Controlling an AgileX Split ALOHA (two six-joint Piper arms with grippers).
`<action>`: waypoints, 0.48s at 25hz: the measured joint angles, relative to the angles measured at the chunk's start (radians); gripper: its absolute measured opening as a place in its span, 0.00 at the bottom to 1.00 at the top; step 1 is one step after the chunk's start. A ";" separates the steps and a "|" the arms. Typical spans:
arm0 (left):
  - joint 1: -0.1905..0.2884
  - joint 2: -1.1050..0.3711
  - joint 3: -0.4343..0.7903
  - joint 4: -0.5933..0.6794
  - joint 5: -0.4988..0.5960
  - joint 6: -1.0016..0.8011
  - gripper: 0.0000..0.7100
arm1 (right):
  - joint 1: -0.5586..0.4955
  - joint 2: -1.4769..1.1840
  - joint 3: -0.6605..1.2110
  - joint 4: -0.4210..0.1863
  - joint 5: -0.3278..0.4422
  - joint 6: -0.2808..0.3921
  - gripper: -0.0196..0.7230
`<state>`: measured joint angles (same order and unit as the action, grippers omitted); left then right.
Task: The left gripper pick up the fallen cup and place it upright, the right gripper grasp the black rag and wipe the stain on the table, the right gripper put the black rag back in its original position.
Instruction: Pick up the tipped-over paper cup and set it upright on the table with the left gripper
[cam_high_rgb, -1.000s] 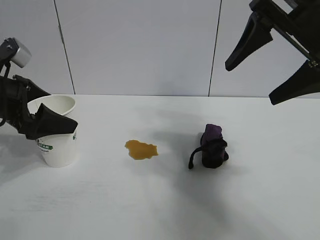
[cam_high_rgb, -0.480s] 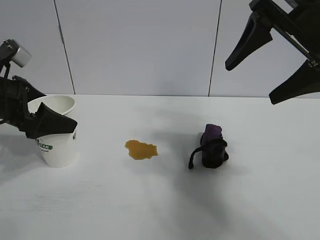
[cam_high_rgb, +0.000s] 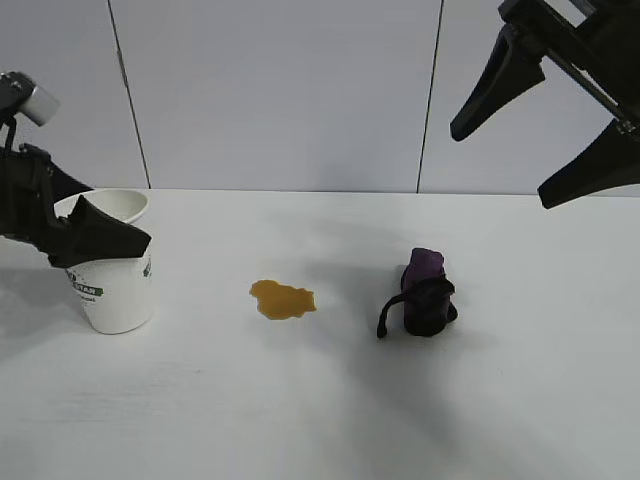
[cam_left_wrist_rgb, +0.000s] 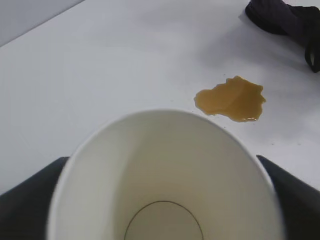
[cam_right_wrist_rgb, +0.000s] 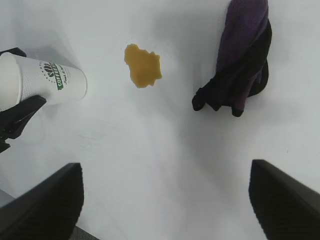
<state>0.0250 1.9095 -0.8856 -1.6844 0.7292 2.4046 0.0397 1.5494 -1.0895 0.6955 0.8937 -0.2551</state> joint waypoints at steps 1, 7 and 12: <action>0.000 -0.001 0.000 0.001 -0.001 -0.007 0.93 | 0.000 0.000 0.000 0.000 0.000 0.000 0.86; 0.000 -0.001 0.000 0.063 -0.050 -0.053 0.97 | 0.000 0.000 0.000 0.001 0.000 0.000 0.86; 0.000 -0.001 0.000 0.078 -0.014 -0.070 0.98 | 0.000 0.000 0.000 0.001 -0.004 0.000 0.86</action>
<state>0.0250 1.9086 -0.8856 -1.6066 0.7154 2.3342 0.0397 1.5494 -1.0895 0.6963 0.8895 -0.2551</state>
